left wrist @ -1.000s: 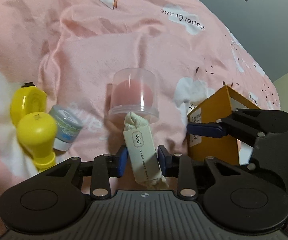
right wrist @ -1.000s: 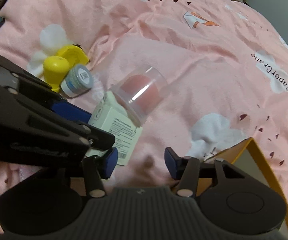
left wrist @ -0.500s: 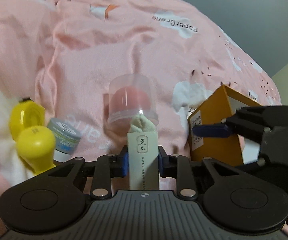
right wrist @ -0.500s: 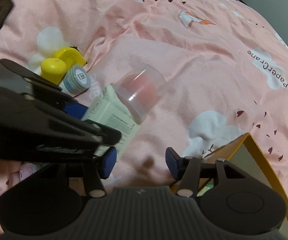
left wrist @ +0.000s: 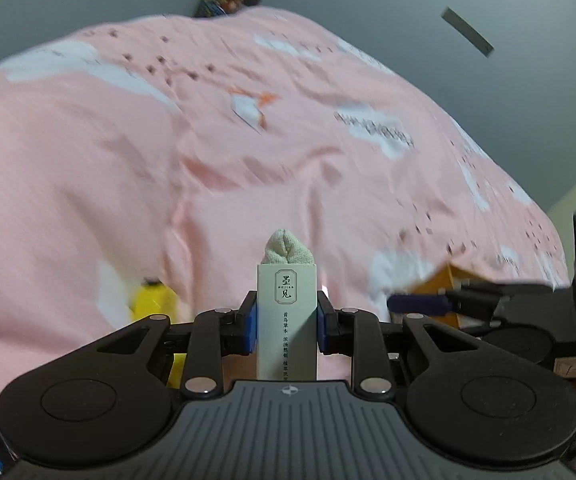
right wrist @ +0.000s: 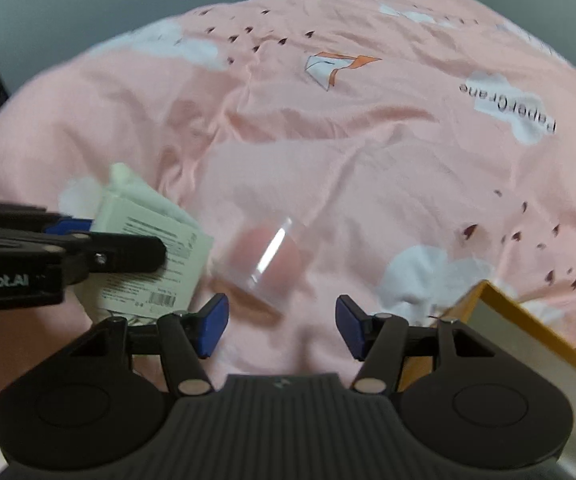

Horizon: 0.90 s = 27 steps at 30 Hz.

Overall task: Organize rigid objects
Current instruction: 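Grasp the white packet with the left tool while the right tool grasps the clear pink-sponge cup, then carry the white packet and clear cup over the box and lower them inside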

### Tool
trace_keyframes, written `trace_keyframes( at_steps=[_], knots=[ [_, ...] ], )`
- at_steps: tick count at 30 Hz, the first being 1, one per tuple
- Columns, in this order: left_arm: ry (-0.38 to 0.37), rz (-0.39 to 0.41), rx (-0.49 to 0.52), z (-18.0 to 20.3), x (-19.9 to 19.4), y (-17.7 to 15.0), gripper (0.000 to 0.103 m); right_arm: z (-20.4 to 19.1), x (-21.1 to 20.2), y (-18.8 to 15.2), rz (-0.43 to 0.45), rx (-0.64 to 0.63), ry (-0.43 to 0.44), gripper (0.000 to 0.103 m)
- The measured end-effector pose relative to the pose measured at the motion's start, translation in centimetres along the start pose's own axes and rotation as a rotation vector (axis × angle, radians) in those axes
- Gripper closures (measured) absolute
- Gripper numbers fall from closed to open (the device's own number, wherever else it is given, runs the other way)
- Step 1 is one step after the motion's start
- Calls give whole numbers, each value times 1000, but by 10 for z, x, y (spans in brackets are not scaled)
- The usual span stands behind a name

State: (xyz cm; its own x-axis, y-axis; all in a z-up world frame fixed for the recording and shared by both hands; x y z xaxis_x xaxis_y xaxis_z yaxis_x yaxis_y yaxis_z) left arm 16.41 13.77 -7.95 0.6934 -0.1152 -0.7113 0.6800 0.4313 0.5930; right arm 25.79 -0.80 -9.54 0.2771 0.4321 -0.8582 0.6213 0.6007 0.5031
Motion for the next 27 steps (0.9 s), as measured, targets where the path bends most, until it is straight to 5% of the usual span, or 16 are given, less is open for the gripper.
trace_keyframes(
  at_steps=[9, 20, 27],
  knots=[
    [39, 23, -39, -22, 11, 20, 72, -1, 32, 19, -3, 211, 80, 35],
    [32, -27, -49, -26, 32, 16, 72, 6, 70, 21, -71, 260, 70, 40],
    [15, -13, -35, -18, 21, 17, 72, 2, 46, 20, -14, 234, 91, 41]
  ],
)
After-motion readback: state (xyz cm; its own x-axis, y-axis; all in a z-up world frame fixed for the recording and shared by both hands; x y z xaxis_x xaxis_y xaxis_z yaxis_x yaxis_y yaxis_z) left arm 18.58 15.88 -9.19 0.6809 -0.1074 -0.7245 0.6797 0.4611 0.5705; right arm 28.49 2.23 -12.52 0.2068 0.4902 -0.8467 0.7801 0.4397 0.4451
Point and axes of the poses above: each gripper's, at about its wrist camera, not at the fingertips, and x roughly the way its jaws point, z to its right, y to its top, the point moved 5 cm from there along x, roughly the way its jaws point, and after that the axes turned 5 degrees about x, right-handed, at the moved point
